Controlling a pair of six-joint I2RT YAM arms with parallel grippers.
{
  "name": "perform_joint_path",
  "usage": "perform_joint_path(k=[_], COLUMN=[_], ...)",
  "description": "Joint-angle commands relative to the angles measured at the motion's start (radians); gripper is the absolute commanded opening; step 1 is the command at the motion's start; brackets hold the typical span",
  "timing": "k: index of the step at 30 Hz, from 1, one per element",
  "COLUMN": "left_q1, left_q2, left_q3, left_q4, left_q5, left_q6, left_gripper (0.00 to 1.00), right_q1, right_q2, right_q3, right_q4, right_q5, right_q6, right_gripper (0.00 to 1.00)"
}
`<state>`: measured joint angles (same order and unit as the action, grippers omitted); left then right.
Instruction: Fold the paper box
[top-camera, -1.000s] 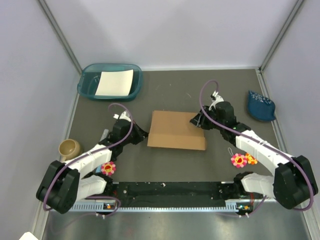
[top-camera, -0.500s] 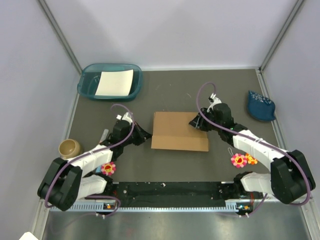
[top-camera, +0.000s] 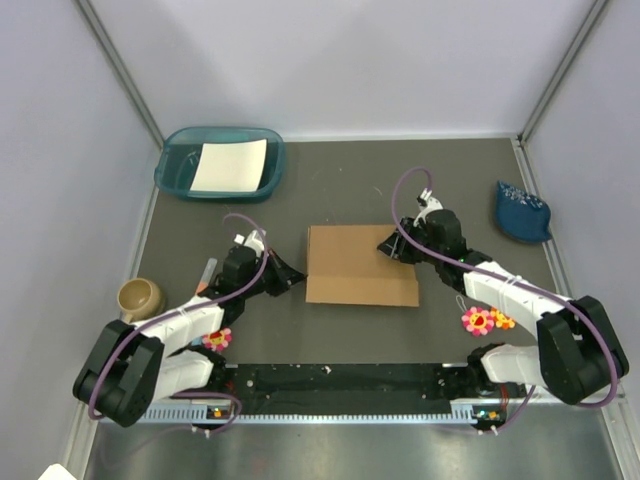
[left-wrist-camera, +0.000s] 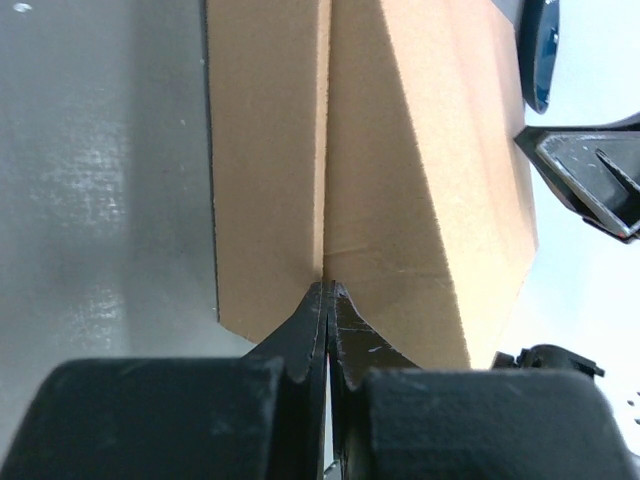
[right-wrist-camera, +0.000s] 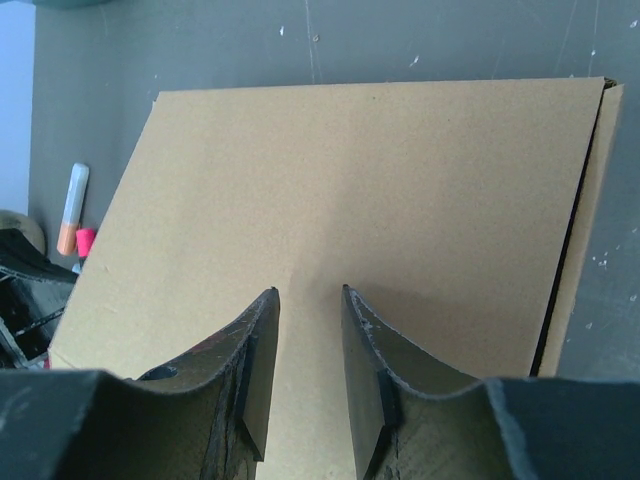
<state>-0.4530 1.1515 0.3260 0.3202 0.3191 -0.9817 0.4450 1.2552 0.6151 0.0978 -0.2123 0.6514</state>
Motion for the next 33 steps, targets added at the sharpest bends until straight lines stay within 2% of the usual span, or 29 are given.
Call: perform_joint_path(k=[1,8,12,15,16,18,19,24,28,33], left_q1=[-0.001,-0.001,-0.001,-0.001,-0.001,-0.001,-0.001,-0.001,-0.001,-0.001], left_q2=[-0.010,0.007,0.033,0.002,-0.034,-0.081,-0.131,-0.306,-0.398,-0.371], left_q3=[-0.013,-0.024,0.001,-0.010,-0.010,-0.007,-0.005,-0.001,-0.038,-0.056], left_q4=[0.132,0.207,0.157,0.102,0.056,0.016,-0.009,-0.184,-0.225,-0.182], left_q5=[0.090,0.121,0.127,0.065,0.046,-0.004,-0.020,-0.121,-0.126,-0.031], left_q6=[-0.031,-0.063,-0.029,-0.015,0.000,0.017,0.040,0.135,0.167,0.123], left_gripper=[0.00,0.00,0.00,0.00,0.02,0.14,0.30,0.63,0.68,0.67], right_q1=[0.015,0.015,0.017,0.015,0.017,0.017,0.017,0.015,0.017,0.015], right_q2=[0.018,0.016,0.024,0.029,0.027,0.024,0.021,0.027,0.047,0.062], right_q3=[-0.014,-0.012,-0.014,-0.015,-0.015,-0.017,-0.015,-0.011,-0.014,-0.028], right_q4=[0.008,0.006,0.008,0.003,0.003,-0.004,-0.006,-0.009,0.013,0.036], right_q5=[-0.016,-0.015,-0.015,-0.012,-0.012,-0.009,-0.007,-0.006,-0.013,-0.022], right_q6=[-0.001,0.001,-0.001,-0.004,-0.006,-0.009,-0.010,-0.015,-0.006,-0.001], right_gripper=[0.32,0.32,0.32,0.32,0.32,0.32,0.32,0.32,0.32,0.31])
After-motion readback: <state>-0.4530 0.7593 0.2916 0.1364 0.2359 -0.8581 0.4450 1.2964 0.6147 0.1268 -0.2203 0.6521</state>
